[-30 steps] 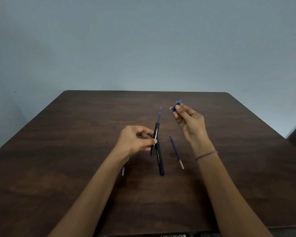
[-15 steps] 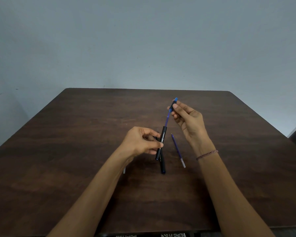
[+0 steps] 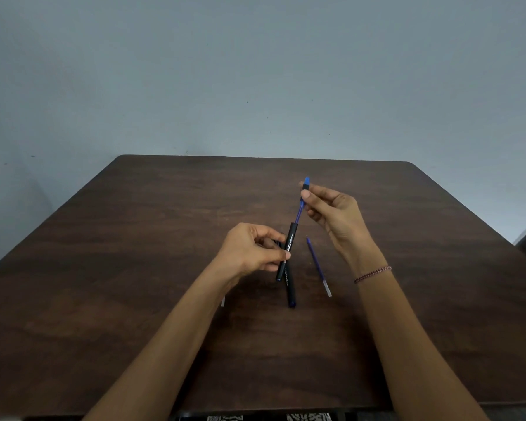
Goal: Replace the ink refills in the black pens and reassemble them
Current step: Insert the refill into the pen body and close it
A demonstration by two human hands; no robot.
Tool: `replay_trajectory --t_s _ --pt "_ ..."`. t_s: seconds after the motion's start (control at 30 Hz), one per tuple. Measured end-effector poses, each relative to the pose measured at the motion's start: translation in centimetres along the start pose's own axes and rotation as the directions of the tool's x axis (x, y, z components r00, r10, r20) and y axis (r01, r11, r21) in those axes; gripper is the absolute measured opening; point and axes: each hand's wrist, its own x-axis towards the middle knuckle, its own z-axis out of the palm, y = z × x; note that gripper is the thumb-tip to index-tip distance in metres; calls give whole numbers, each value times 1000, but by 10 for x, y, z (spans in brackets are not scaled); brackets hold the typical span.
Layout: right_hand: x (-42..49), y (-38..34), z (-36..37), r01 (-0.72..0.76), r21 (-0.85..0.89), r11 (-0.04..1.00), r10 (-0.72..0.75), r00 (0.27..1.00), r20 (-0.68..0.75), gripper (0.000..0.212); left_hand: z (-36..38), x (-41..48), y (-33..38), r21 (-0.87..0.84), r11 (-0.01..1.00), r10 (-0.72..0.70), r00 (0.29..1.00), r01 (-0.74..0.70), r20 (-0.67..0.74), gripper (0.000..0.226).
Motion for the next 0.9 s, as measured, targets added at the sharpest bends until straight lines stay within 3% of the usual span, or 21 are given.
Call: replay_trajectory --t_s 0.2,0.73,0.83,0.9 --pt "-4 5 6 -14 -167 986 43 984 171 12 -3 -1 1 -16 1000 26 999 -26 -29 22" --pt "-5 6 4 -74 -140 987 110 956 273 22 -3 0 1 -38 999 30 997 -33 -66 22" --pt "-4 7 5 -84 -157 984 121 964 238 18 -2 0 2 -46 998 32 998 -35 -58 22" --pt "-3 9 5 -85 -184 979 120 975 185 30 -2 0 2 -47 998 32 998 -35 -55 22"
